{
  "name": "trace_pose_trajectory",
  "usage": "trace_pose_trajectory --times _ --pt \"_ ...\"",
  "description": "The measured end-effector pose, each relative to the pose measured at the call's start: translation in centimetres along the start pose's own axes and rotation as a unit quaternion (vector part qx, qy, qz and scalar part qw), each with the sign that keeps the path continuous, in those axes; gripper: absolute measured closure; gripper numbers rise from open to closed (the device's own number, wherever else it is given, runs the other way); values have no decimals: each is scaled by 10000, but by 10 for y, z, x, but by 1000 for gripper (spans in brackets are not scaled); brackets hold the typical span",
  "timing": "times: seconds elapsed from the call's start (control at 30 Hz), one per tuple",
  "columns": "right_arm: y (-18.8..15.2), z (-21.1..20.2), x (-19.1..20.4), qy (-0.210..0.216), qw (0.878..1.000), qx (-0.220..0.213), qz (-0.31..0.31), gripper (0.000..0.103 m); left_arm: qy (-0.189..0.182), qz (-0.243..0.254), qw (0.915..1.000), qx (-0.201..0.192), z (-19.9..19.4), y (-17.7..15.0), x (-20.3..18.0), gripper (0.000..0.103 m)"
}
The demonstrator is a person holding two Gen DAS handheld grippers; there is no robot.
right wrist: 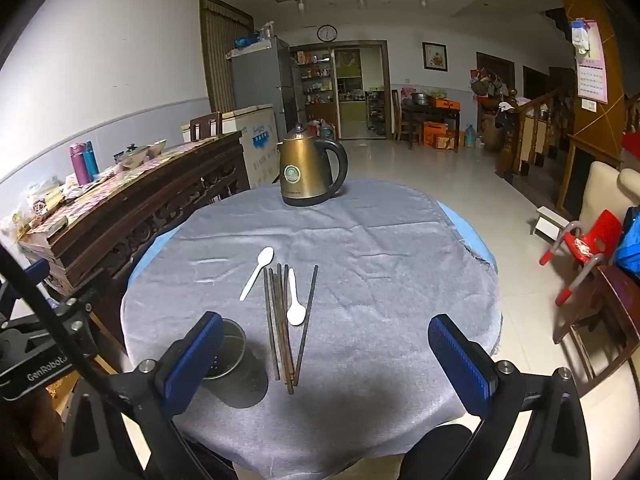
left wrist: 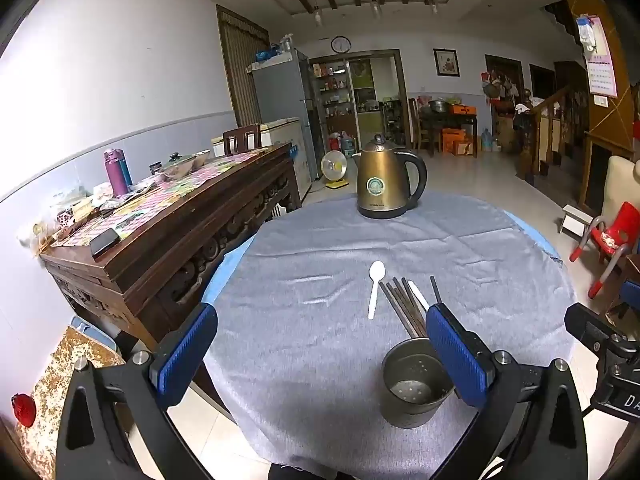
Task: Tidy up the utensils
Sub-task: 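Move both tools toward the white spoons beside the metal cup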
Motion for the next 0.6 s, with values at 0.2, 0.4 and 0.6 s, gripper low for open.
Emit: trace_pose_trajectory --times 0.2,0.4,0.6 --pt "0 1 -4 -42 10000 7 17 0 -43 13 10000 55 2 -1 -2 0" --pt "-2 9 -1 -98 9999 93 14 0 -76 -14 9998 163 12 -5 -3 0" --pt "-7 22 0 -116 9996 255 -39 0 -120 -67 9996 253 24 -8 0 0"
Point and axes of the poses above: each gripper's, at about its wrist camera, not at the fingertips, and z roughly the way its jaws point, x to its left, y to its top, the point moved 7 cm from there along z, roughly the way its jaws point, and after that the axes turned 13 degrees about -y, right-handed, at the moved point
